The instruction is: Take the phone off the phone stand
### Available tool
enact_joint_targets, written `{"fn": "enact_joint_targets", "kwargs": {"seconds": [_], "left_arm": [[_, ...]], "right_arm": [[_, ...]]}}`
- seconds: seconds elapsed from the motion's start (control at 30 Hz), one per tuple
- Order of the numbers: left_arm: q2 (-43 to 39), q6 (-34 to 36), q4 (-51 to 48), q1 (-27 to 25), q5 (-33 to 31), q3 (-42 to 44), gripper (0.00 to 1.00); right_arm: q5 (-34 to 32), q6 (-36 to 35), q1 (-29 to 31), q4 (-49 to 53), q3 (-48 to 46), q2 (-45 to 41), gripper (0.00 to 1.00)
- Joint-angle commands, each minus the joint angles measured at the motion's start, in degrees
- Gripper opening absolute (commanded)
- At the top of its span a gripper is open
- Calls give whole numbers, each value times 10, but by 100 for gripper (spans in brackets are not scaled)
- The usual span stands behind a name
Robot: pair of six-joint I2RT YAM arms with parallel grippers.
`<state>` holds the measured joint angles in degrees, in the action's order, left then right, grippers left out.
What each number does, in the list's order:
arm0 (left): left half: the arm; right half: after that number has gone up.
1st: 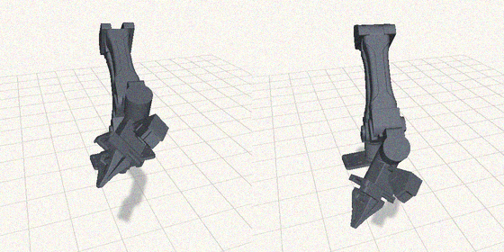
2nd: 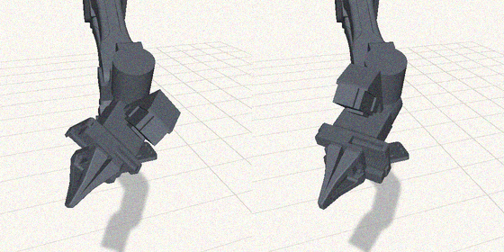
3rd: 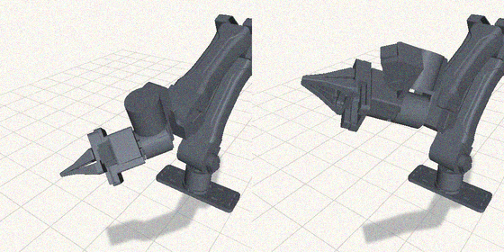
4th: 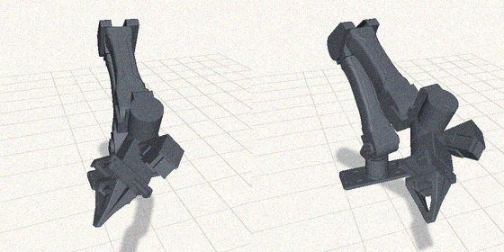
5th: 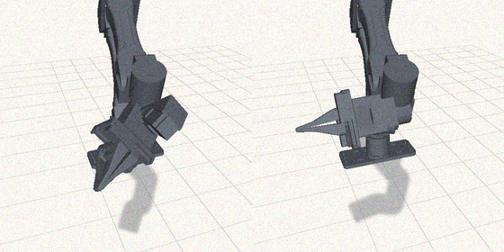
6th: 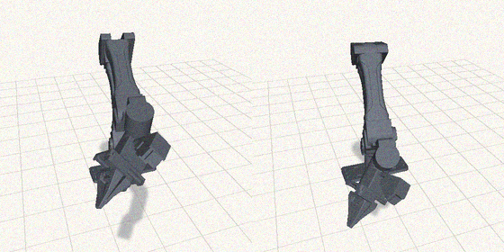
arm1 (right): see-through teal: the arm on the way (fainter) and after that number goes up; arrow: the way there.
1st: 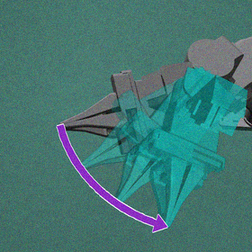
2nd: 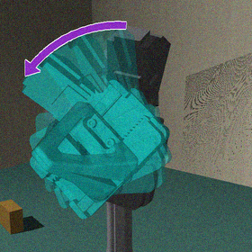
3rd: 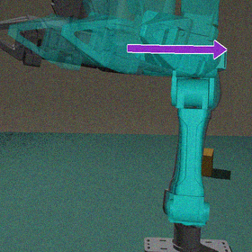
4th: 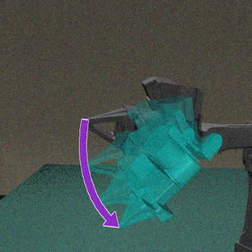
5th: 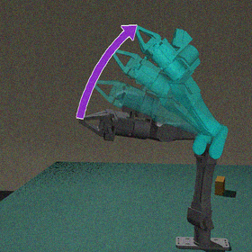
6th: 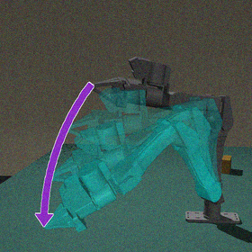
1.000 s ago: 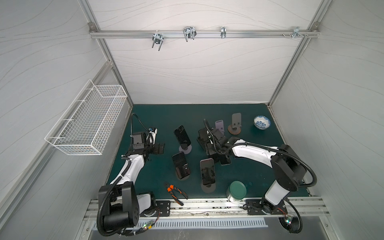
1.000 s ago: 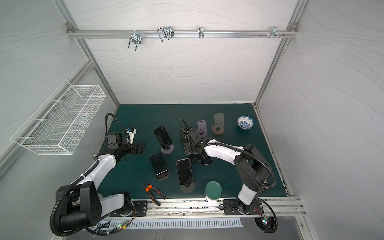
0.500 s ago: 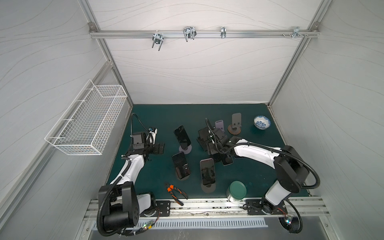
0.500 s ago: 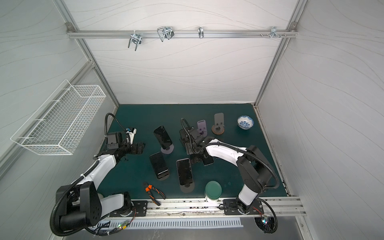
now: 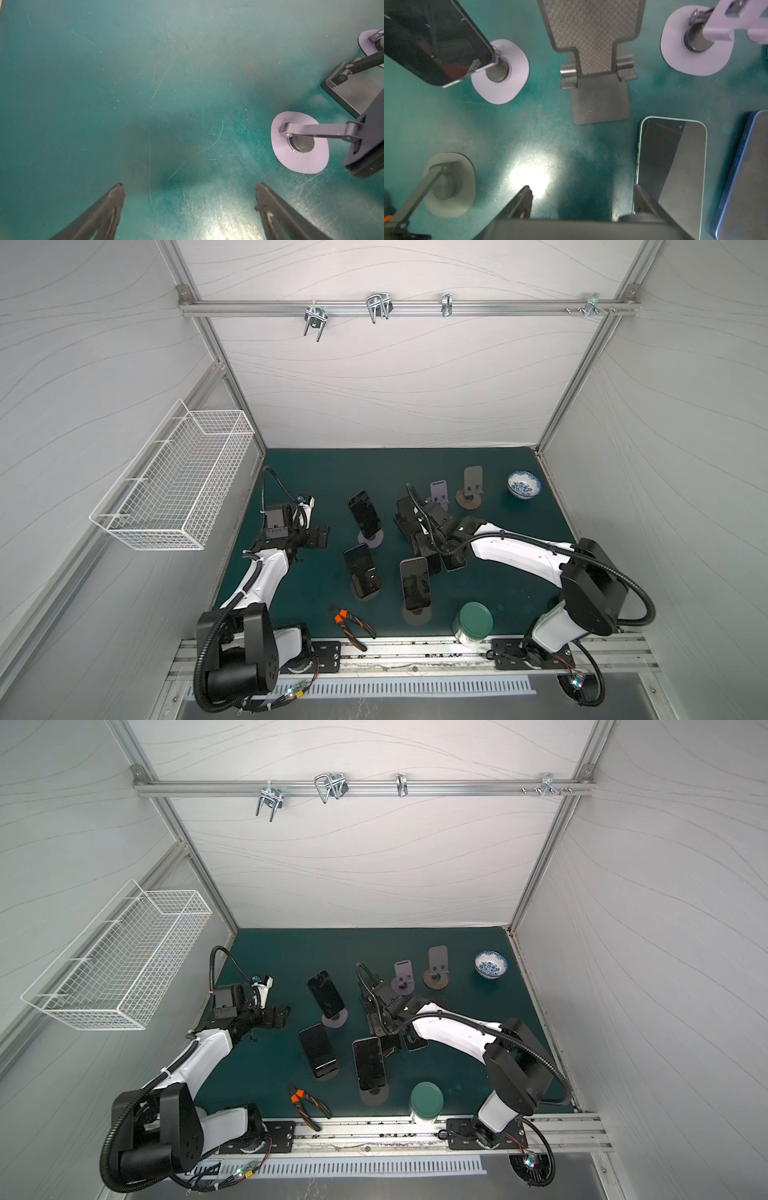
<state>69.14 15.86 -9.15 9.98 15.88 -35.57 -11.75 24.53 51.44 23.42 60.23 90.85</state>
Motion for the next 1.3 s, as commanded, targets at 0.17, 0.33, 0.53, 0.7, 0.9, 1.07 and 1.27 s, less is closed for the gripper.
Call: {"fn": "enact_joint_targets", "kwargs": {"seconds": [0.17,0.33,0.53,0.7,0.9,1.07,1.27], "left_arm": [[-10,6,12,-1,3,-12,99],[-10,5,12,-1,3,-13,99],[-10,4,12,0,2,-13,99],[-9,4,12,-1,3,-13,99],[-9,6,12,-1,3,-12,99],[-11,6,12,0,3,-12,99],[-12,6,13,0,4,-11,99]], "right_arm": [[-7,9,11,13,-17,15,56],[5,12,10,16,-26,29,56],[6,18,11,21,-36,34,56],[14,23,13,29,-39,46,56],[18,26,18,50,-27,66,56],[15,24,17,66,-13,85,56],[13,24,17,61,-11,114,56]]}}
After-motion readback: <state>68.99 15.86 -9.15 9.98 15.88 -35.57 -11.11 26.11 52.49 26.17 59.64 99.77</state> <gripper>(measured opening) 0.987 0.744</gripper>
